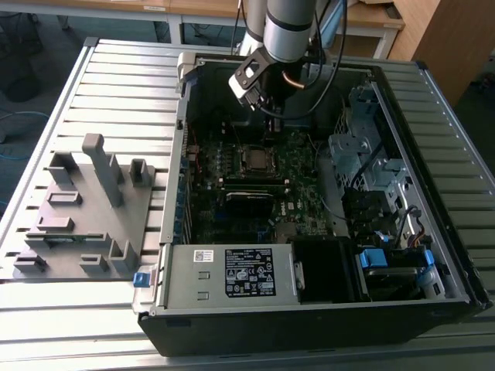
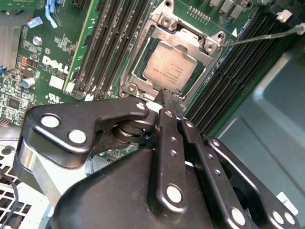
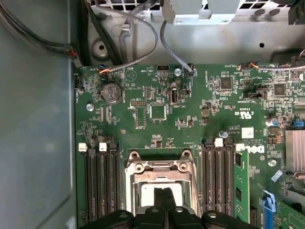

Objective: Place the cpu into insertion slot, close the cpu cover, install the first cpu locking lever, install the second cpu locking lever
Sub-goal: 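Close the cpu cover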

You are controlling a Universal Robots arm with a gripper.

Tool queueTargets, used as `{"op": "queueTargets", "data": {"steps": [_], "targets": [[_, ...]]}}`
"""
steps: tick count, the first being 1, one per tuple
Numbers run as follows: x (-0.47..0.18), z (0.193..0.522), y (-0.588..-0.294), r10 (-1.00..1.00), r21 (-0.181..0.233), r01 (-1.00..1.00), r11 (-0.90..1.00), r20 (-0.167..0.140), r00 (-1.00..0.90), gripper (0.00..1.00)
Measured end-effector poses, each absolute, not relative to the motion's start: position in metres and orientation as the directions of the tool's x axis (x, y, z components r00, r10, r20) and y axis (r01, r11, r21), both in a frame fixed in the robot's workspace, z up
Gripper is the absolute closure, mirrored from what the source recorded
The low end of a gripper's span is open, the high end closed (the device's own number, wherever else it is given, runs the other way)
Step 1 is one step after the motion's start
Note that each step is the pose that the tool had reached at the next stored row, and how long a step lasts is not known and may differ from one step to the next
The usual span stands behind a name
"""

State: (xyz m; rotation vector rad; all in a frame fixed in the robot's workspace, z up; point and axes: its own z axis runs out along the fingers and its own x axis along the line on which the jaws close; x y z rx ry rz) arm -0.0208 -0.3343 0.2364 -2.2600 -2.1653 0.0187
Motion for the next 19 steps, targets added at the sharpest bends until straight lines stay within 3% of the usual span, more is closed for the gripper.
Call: {"op": "queueTargets", "data": {"steps": [19], "targets": [[-0.0295,0.2359,-0.3344,0.999,-0.013,0.999,-0.04,0.0,0.04,0.9]]}}
